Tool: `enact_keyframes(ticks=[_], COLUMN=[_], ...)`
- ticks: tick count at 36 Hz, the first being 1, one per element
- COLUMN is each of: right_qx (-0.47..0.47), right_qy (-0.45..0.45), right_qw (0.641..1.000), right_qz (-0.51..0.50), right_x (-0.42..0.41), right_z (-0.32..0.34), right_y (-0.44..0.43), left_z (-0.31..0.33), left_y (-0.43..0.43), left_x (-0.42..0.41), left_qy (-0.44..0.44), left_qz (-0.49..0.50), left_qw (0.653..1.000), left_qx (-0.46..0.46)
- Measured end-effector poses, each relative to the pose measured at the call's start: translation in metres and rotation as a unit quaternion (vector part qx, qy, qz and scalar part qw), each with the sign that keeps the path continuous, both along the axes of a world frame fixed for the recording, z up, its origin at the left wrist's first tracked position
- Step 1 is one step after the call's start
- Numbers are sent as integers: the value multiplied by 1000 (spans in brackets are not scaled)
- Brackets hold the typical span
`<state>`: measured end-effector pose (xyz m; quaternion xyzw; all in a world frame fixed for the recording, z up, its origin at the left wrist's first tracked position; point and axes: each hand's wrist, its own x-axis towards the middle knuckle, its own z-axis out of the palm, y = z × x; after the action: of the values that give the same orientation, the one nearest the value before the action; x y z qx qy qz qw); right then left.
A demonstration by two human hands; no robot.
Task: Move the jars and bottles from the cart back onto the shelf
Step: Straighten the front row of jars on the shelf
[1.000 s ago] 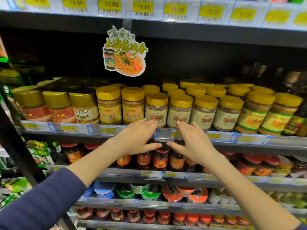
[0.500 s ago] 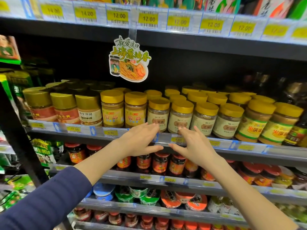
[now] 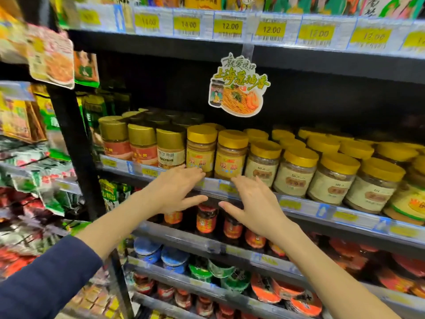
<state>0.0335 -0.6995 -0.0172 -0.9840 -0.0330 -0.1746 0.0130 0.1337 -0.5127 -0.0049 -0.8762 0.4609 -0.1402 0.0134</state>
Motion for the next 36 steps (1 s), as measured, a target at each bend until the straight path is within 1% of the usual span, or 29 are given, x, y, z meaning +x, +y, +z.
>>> enact_keyframes(ticks=[2, 7, 10, 14, 19, 25, 28, 32, 36], right_qx=[14, 6, -2, 3, 23, 7, -4, -11, 3], right_qy=[5, 20, 20, 11, 4, 12, 10, -18, -33], right_qw=[1000, 999, 998, 997, 995, 993, 993, 993, 995], right_qz=[-7, -40, -59, -79, -95, -113, -116, -113, -97], right_x=[9, 26, 29, 30, 33, 35, 36, 37, 40], right_z=[-1, -2, -3, -5, -6, 0, 0, -4, 0], right_y=[6, 21, 27, 29, 31, 37, 39, 41, 58], left_z=[1, -1, -3, -7, -10, -10, -10, -9, -5], left_y=[7, 18, 19, 17, 15, 15, 15, 21, 44], left_x=[7, 22, 30, 40, 48, 51, 51, 49, 51], left_qy=[0, -7, 4, 14, 24, 15, 14, 26, 24], left_qz=[-5, -45, -63, -91, -106, -124, -129, -144, -148], left_qw=[1000, 999, 998, 996, 994, 992, 991, 989, 988], left_qx=[2, -3, 4, -12, -8, -10, -16, -29, -45])
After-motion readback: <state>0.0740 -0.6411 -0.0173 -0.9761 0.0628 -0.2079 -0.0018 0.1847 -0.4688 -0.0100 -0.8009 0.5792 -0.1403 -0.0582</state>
